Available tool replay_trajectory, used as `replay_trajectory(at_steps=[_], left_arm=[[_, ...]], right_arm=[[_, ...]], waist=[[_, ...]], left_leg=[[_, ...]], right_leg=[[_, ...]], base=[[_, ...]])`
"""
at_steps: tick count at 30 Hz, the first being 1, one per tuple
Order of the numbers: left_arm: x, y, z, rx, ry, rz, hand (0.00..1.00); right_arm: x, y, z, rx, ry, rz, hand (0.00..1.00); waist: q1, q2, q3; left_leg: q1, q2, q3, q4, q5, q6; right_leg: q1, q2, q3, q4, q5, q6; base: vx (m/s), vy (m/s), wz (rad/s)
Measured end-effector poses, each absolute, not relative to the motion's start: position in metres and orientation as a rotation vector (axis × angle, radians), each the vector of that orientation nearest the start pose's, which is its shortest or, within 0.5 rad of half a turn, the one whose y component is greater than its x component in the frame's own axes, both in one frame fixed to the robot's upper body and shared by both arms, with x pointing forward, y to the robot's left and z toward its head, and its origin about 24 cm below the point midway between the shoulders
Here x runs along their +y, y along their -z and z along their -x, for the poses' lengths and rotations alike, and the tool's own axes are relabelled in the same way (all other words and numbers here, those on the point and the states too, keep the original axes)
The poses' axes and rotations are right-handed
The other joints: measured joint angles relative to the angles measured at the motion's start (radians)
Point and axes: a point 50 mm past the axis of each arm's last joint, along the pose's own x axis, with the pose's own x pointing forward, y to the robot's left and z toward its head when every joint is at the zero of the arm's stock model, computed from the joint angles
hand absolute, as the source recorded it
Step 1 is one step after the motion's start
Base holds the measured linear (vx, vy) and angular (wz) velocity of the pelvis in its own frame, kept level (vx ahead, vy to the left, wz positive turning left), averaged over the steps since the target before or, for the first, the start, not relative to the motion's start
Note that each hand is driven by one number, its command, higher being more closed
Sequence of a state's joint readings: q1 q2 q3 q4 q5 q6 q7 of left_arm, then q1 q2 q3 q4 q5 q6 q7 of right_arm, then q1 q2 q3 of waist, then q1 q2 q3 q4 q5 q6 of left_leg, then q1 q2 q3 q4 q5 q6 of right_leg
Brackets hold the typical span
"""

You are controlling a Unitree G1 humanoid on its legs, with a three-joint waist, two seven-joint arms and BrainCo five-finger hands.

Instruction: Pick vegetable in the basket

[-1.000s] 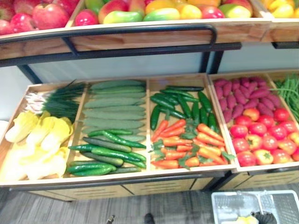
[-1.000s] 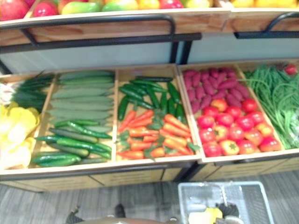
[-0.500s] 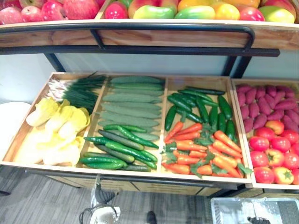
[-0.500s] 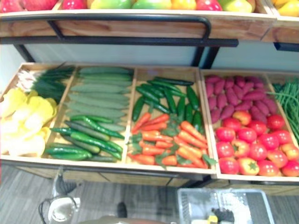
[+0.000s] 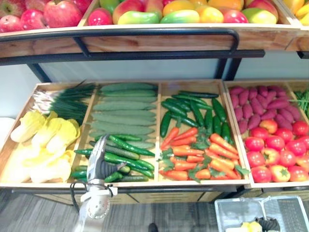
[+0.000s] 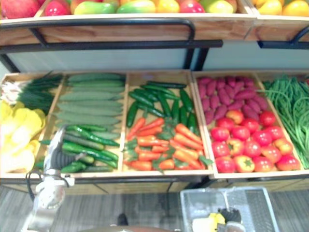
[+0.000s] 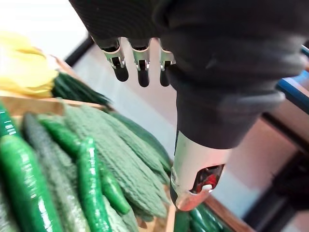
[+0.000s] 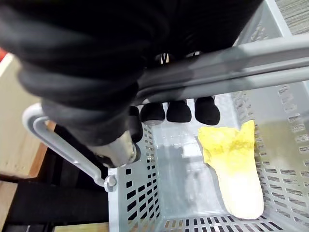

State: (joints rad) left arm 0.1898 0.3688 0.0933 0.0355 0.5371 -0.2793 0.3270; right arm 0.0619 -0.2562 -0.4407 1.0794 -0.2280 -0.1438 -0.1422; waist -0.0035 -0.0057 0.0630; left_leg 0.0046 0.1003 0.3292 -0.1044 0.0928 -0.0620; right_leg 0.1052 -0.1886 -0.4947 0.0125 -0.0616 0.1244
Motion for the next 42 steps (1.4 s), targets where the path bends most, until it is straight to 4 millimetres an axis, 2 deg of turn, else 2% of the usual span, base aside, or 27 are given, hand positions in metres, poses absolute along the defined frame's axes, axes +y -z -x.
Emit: replay_trajectory(at_steps=[3,8,15,22,26,32,39,42], left_arm=[[0.247,-0.056,-0.225,-0.216,-0.149,-1.004,0.0],[0.245,-0.057,-0.245,-0.212,0.038,-1.16,0.0],[0.216,-0.053,-0.261,-0.254,0.324,-1.237,0.0],[0.175,-0.052,-0.275,-0.337,0.537,-1.26,0.0],[0.171,-0.048,-0.279,-0.31,0.591,-1.275,0.0],[0.166,-0.031,-0.287,-0.215,0.618,-1.252,0.0],[0.182,-0.013,-0.299,-0.04,0.528,-1.26,0.0],[0.188,-0.013,-0.302,-0.007,0.458,-1.241,0.0]], right_arm=[[-0.31,0.124,-0.1,0.947,0.507,0.315,1.0],[-0.313,0.121,-0.107,0.931,0.497,0.329,1.0],[-0.319,0.115,-0.113,0.912,0.481,0.367,1.0],[-0.319,0.116,-0.111,0.917,0.469,0.373,1.0],[-0.32,0.113,-0.113,0.9,0.468,0.38,1.0],[-0.319,0.111,-0.117,0.884,0.46,0.388,1.0],[-0.319,0.108,-0.127,0.862,0.44,0.411,1.0],[-0.318,0.106,-0.132,0.851,0.439,0.409,1.0]], waist=[[-0.022,0.003,-0.002],[-0.027,0.008,-0.003],[-0.053,0.029,-0.009],[-0.053,0.038,-0.014],[-0.052,0.039,-0.015],[-0.052,0.041,-0.016],[-0.055,0.042,-0.017],[-0.066,0.042,-0.017]], left_leg=[[0.001,0.0,0.022,0.0,-0.004,-0.004],[0.029,0.001,0.078,0.0,-0.007,-0.008],[0.06,0.006,0.136,0.0,-0.007,-0.008],[0.075,0.025,0.163,0.0,-0.013,-0.016],[0.082,0.035,0.178,0.0,-0.021,-0.028],[0.075,0.04,0.182,0.0,-0.024,-0.03],[0.049,0.036,0.192,0.002,-0.022,-0.03],[0.047,0.034,0.199,0.004,-0.021,-0.032]], right_leg=[[-0.005,0.003,0.017,-0.01,0.004,0.005],[-0.013,0.005,0.075,-0.01,0.006,0.007],[-0.012,0.007,0.126,-0.011,0.008,0.004],[-0.013,0.019,0.144,-0.012,0.014,-0.005],[-0.015,0.027,0.149,-0.015,0.016,-0.006],[-0.018,0.027,0.151,-0.026,0.02,-0.001],[-0.051,0.029,0.17,-0.027,0.026,-0.001],[-0.056,0.029,0.173,-0.028,0.026,-0.001]], base=[[0.01,-0.007,-0.15],[0.02,-0.007,-0.34],[0.0,-0.017,-0.25],[-0.05,-0.013,-0.08],[-0.05,-0.005,-0.07],[0.0,-0.002,-0.01],[0.03,-0.012,-0.07],[0.02,-0.009,-0.06]])
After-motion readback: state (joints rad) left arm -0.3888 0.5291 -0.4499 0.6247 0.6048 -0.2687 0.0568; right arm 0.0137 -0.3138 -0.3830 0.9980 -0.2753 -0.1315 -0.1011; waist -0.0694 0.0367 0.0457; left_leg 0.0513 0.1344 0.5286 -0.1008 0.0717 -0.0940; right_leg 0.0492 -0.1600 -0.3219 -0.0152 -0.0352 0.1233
